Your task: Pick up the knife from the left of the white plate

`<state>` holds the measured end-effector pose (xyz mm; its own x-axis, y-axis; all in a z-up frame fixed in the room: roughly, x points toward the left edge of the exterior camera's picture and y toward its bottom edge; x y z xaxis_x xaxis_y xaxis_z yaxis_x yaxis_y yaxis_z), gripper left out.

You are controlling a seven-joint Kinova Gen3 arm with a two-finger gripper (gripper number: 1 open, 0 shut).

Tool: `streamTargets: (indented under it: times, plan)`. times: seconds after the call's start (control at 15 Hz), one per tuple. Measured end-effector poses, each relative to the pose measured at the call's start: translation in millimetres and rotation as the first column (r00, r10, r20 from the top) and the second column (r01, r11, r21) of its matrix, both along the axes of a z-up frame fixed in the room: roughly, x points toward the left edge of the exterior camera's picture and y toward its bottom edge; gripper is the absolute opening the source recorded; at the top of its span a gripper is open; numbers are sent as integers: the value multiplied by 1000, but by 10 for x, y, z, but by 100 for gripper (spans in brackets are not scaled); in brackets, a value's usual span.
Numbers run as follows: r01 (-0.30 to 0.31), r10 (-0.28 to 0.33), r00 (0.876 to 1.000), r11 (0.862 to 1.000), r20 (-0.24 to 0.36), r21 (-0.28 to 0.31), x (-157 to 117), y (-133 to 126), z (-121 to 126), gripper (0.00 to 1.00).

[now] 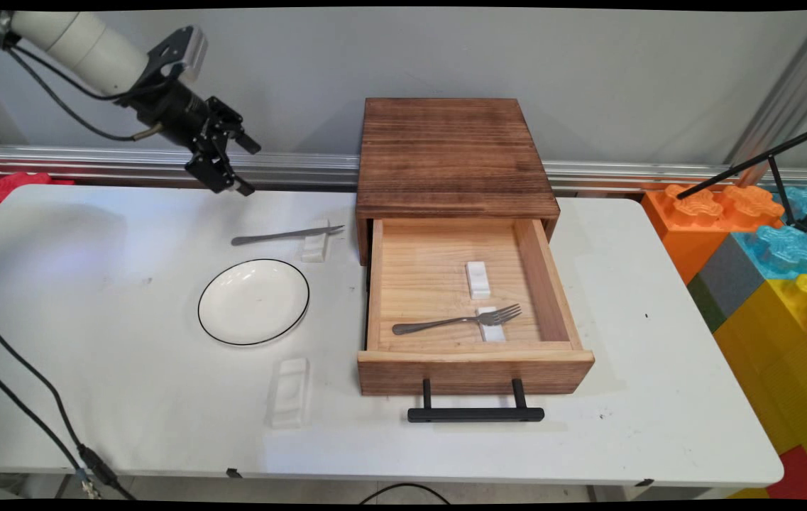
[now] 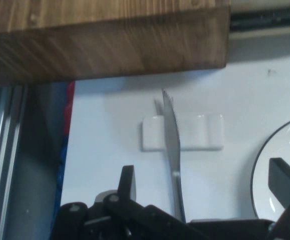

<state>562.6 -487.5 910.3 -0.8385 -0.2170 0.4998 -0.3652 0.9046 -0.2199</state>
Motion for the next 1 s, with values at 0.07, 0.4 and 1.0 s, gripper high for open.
streamTargets:
  times: [0.07, 0.4, 1.0]
  plan:
    - [5, -5, 1000, 1000, 0, 0, 45, 4, -53, 100]
    - [24, -24, 1000, 999, 14, 21, 196, 1, -319, 100]
    - [1, -3, 1000, 998, 26, 71, 118, -202, -600, 100]
